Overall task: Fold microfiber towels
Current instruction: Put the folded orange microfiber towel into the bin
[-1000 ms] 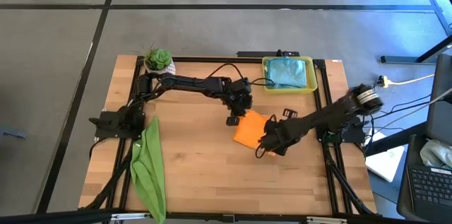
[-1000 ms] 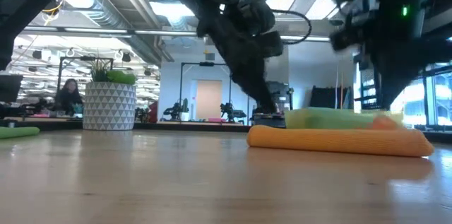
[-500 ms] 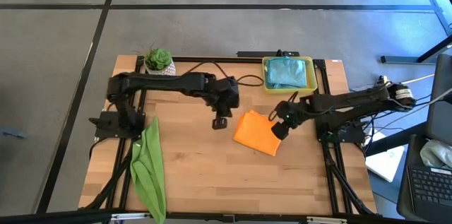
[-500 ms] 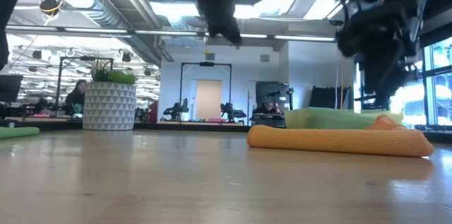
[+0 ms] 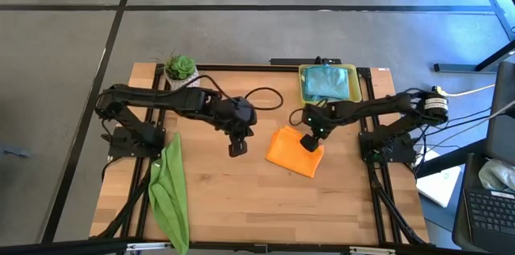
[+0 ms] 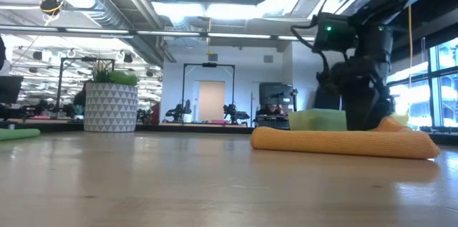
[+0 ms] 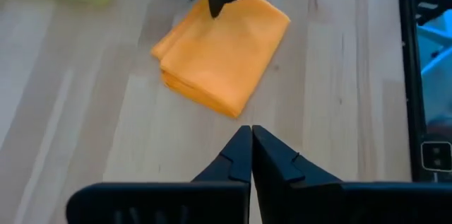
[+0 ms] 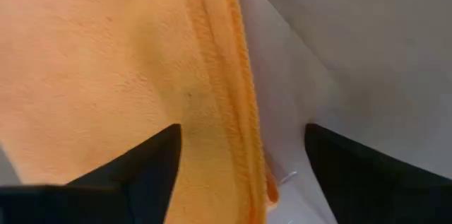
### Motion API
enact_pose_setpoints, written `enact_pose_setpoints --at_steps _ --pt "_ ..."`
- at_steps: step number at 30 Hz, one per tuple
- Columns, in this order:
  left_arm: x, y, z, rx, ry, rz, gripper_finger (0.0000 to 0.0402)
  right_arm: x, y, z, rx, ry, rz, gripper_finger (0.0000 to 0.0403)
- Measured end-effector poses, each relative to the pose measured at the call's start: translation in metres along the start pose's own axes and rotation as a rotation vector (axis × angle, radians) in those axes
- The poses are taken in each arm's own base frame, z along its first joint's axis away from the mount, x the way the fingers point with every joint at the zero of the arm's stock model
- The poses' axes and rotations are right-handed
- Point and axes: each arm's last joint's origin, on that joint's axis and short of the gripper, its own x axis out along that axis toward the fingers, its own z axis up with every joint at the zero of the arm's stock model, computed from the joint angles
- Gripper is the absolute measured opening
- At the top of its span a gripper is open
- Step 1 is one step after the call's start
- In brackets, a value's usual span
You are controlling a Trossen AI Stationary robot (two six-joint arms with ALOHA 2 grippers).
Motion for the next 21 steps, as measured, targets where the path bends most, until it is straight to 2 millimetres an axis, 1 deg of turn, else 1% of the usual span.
enact_pose_setpoints --at_steps 3,7,10,17,21 --pt "0.000 -0.006 -0.004 -0.057 0.027 0.001 0.0002 0.008 0.002 0.001 0.001 0.041 0.008 0.0300" --pt "-0.001 -0.016 -0.007 -0.118 0.026 -0.004 0.0005 0.008 0.007 0.003 0.000 0.000 0.065 0.0299" --pt "-0.001 -0.021 -0.008 -0.150 0.017 0.016 0.0002 0.008 0.010 0.003 -0.020 -0.017 0.098 0.0288" --pt "-0.002 -0.028 -0.011 -0.261 0.017 0.011 0.0005 0.015 0.016 -0.001 -0.120 -0.017 0.091 0.0244" --pt "-0.002 -0.033 -0.012 -0.257 0.009 0.026 0.0001 0.020 0.020 -0.002 -0.180 -0.039 0.062 0.0195"
